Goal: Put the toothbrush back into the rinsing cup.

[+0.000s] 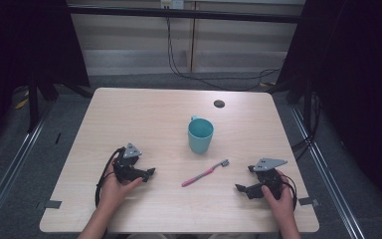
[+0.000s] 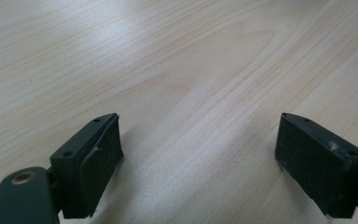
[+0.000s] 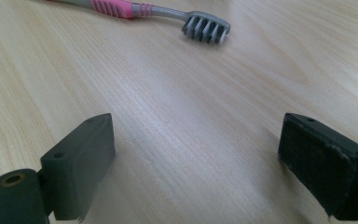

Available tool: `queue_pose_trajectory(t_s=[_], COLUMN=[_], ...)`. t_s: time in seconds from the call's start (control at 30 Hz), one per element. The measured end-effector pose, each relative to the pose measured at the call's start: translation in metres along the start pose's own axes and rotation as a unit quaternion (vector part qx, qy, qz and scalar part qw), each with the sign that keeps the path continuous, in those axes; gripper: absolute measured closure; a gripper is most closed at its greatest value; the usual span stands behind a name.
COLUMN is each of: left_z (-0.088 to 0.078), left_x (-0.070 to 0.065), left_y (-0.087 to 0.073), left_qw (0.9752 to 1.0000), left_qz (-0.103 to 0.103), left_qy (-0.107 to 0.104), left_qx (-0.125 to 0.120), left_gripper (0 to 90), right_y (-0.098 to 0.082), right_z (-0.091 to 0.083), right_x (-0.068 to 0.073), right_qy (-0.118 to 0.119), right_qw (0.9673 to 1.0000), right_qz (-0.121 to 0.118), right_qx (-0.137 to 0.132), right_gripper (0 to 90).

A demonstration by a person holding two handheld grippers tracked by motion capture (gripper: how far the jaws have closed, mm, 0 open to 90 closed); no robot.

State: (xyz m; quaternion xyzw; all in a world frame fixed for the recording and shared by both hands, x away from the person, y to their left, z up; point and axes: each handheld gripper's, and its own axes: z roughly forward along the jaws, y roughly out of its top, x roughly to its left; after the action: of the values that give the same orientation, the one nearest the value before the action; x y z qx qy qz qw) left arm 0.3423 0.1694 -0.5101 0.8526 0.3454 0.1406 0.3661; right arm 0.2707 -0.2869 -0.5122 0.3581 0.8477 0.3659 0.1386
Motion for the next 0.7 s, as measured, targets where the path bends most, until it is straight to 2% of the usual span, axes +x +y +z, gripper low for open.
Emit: queue_pose_trajectory(t_s=[0.17,0.27,0.37,0.4,0.53,0.57,0.6,0.67,0.7], left_z=[0.0,-0.001,0.0,0.0,0.001,0.001,0.001,0.002,0.002], left_x=[-0.001,-0.001,-0.004,-0.004,-0.009,-0.013,-0.013,-0.02,-0.02], left_y=[0.0,0.003,0.011,0.011,0.021,0.028,0.028,0.04,0.04], left_qw=[1.0,0.9999,0.999,0.999,0.9973,0.9962,0.9962,0.9933,0.9933], left_qz=[-0.002,0.003,0.004,0.004,0.009,0.017,0.017,0.02,0.02], left_qy=[-0.004,-0.003,-0.01,-0.01,-0.025,-0.034,-0.034,-0.055,-0.055], left_qx=[0.0,0.015,0.043,0.043,0.068,0.079,0.079,0.099,0.099], left_gripper=[14.3,14.8,16.1,16.9,20.5,21.0,21.3,21.3,21.4], right_y=[0.0,0.0,0.0,0.0,0.0,0.0,0.0,0.0,0.0], right_z=[0.0,0.0,0.0,0.0,0.0,0.0,0.0,0.0,0.0], right_x=[0.0,0.0,0.0,0.0,0.0,0.0,0.0,0.0,0.0], right_qy=[0.0,0.0,0.0,0.0,0.0,0.0,0.0,0.0,0.0], right_qw=[1.0,1.0,1.0,1.0,1.0,1.0,1.0,1.0,1.0], right_qz=[0.0,0.0,0.0,0.0,0.001,0.0,0.0,0.0,0.0], right_qx=[0.0,0.0,0.0,0.0,0.0,0.0,0.0,0.0,0.0], right_gripper=[10.3,10.3,10.3,10.3,10.3,10.3,10.3,10.3,10.3])
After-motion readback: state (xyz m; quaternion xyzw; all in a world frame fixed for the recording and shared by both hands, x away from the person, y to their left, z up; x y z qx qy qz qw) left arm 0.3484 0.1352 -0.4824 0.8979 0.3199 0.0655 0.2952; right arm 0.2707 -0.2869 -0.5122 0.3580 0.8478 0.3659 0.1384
